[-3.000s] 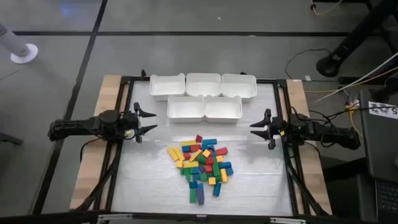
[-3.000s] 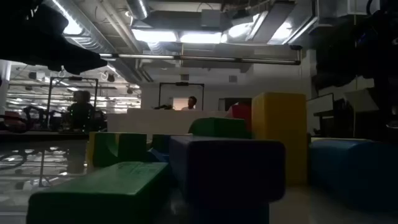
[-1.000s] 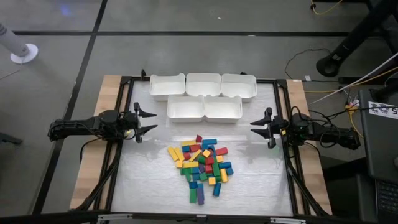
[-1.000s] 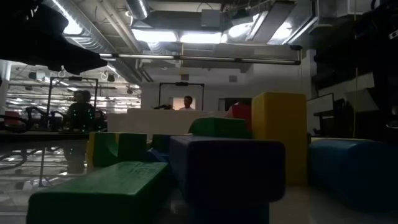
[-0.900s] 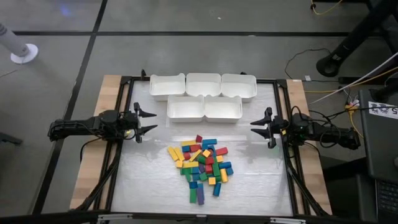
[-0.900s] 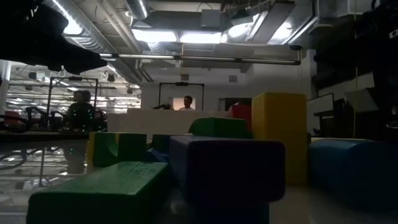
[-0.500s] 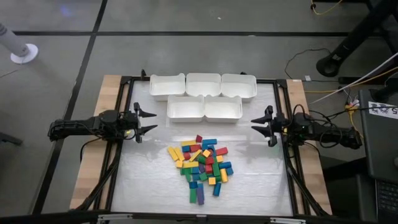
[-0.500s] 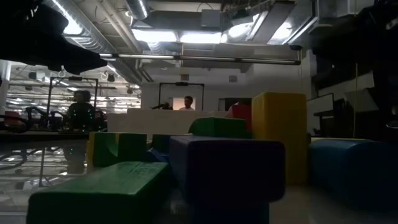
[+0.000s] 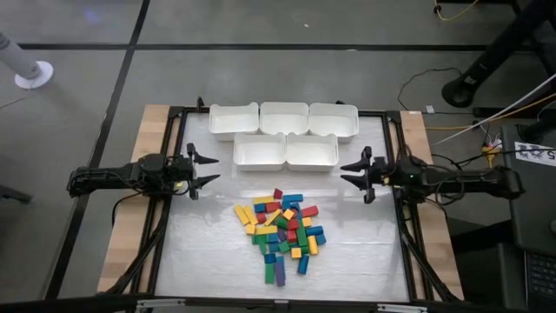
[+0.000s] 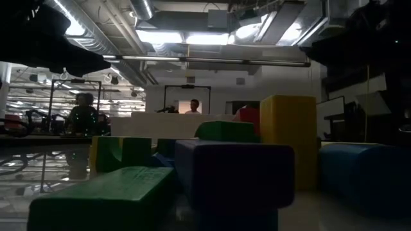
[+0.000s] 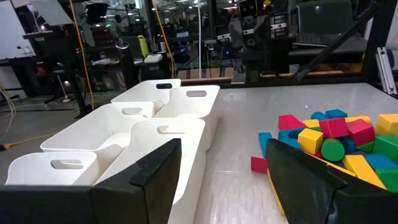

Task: Sort blocks
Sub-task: Put the red block into the bottom right bin

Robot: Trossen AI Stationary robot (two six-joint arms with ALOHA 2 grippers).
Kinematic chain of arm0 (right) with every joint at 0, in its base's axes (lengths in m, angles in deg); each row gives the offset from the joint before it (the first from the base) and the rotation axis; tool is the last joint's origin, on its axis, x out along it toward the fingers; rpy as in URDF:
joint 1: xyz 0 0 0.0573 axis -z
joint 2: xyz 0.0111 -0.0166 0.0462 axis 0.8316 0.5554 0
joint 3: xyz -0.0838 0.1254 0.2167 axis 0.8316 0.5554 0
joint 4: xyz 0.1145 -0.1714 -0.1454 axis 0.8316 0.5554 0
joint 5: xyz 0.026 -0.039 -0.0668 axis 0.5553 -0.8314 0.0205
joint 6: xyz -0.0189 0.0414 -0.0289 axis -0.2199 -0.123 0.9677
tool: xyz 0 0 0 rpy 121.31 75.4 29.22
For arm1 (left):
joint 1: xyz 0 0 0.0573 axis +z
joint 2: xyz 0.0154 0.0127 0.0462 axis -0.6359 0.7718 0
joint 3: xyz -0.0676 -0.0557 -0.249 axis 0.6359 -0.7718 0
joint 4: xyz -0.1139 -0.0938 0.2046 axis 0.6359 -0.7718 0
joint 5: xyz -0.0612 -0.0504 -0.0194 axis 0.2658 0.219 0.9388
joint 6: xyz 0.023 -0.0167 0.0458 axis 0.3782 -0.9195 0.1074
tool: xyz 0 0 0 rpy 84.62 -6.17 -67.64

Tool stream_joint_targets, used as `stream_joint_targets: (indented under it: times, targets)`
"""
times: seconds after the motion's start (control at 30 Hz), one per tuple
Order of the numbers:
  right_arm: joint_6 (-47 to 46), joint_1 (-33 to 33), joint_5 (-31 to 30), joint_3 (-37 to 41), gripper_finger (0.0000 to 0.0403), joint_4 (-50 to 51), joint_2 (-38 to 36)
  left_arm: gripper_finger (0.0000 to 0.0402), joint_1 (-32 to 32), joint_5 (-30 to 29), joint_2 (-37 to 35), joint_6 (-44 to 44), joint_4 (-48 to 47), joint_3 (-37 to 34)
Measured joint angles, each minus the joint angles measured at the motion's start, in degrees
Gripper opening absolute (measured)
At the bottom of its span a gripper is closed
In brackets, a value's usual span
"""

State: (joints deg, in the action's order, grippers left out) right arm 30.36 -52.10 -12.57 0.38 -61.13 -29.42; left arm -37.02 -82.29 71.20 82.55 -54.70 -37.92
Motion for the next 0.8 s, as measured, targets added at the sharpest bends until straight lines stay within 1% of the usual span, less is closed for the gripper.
stream_joint_targets:
  times: [0.1,0.17,0.33,0.4,0.53,0.7,0.8]
  targets:
    - [0.1,0.0,0.0,-2.8,0.0138,-0.1,5.1,0.0224,0.0,0.0,0.0,0.0,0.0,0.0]
    - [0.9,0.0,0.0,-5.0,0.0146,0.2,8.7,0.0224,0.0,0.0,0.0,0.0,0.1,0.0]
    - [3.4,0.0,0.4,-12.4,0.0189,5.1,18.8,0.0224,0.0,0.0,0.0,0.0,0.1,0.0]
    - [4.4,0.0,2.7,-15.3,0.0206,8.5,22.9,0.0224,0.0,0.0,0.0,0.0,0.1,0.0]
    - [4.8,-0.1,9.4,-19.7,0.0231,13.0,31.4,0.0224,0.0,0.0,0.0,0.0,0.1,0.0]
    - [4.7,-0.1,18.5,-22.2,0.0238,13.8,40.8,0.0224,0.0,0.0,0.0,0.0,0.1,0.0]
    - [4.6,-0.1,21.5,-22.9,0.0239,13.8,45.3,0.0224,0.0,0.0,0.0,0.0,0.1,0.0]
